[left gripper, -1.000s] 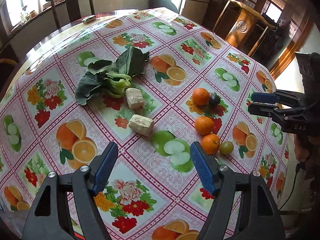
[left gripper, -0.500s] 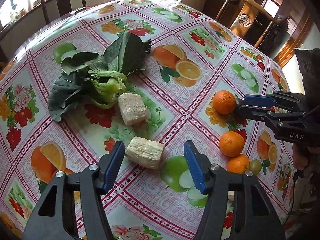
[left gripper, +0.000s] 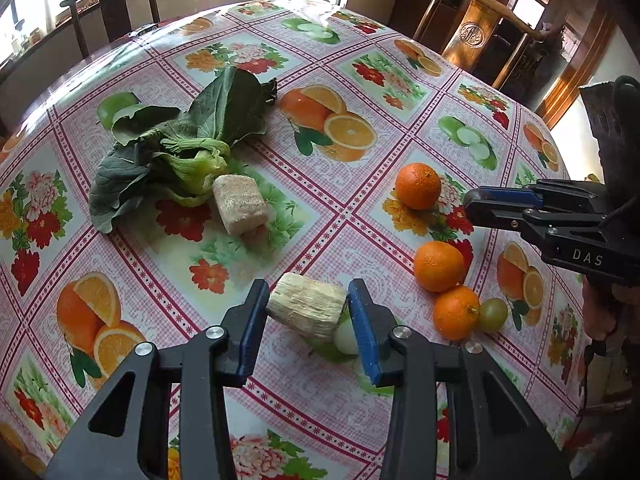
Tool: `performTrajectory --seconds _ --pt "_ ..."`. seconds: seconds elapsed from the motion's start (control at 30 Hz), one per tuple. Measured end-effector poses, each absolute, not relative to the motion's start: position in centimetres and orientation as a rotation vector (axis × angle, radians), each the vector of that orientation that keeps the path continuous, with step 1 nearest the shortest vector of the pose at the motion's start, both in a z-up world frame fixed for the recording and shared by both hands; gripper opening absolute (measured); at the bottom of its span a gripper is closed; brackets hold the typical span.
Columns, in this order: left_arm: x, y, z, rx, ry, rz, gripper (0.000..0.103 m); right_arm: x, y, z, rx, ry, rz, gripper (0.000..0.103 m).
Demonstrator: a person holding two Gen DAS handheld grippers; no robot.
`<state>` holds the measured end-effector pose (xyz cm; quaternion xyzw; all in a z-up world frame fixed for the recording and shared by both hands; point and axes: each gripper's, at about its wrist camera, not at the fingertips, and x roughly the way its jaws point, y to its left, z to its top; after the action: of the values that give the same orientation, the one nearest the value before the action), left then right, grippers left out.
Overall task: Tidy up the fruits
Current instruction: 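Grasp a beige root chunk with the left tool while the right tool grasps the dark plum, then carry the chunk in the left tool and the plum in the right tool to the tray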
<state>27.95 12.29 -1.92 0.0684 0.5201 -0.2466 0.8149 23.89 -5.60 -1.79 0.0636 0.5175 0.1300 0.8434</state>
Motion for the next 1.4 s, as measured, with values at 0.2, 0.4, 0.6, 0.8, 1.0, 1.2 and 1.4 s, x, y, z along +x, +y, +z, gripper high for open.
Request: performTrajectory --seconds 0.2,0.4,0.6,0.8,1.0,1.2,1.4 --pt "24.0 14.4 0.9 0.105 1.097 -0.552 0.039 19.3 -3.9 0.7 0.199 1.089 0.268 0.025" --pt "19.3 17.5 2.6 0.061 1.094 -0.543 0.039 14.4 -1.5 2.7 0.216 1.093 0.289 0.025" --pt "14.5 21.4 3.4 -0.009 1.104 -0.505 0.039 10.1 1.7 4.0 0.225 1.098 0.348 0.025" --pt "10.6 25.8 3.4 -0.051 1.114 -0.433 0.039 6.4 6.0 4.2 0.24 1.103 0.437 0.025" --pt "8.3 30.8 2.8 -0.095 1.119 -0.347 0.039 3.9 11.3 3.4 0.215 1.119 0.535 0.025" --pt "6.4 34.6 1.8 -0.117 1.13 -0.285 0.039 2.7 16.6 2.0 0.174 1.144 0.618 0.025" --pt "5.5 36.5 0.3 -0.099 1.14 -0.244 0.039 2.5 21.0 0.1 0.101 1.164 0.67 0.025"
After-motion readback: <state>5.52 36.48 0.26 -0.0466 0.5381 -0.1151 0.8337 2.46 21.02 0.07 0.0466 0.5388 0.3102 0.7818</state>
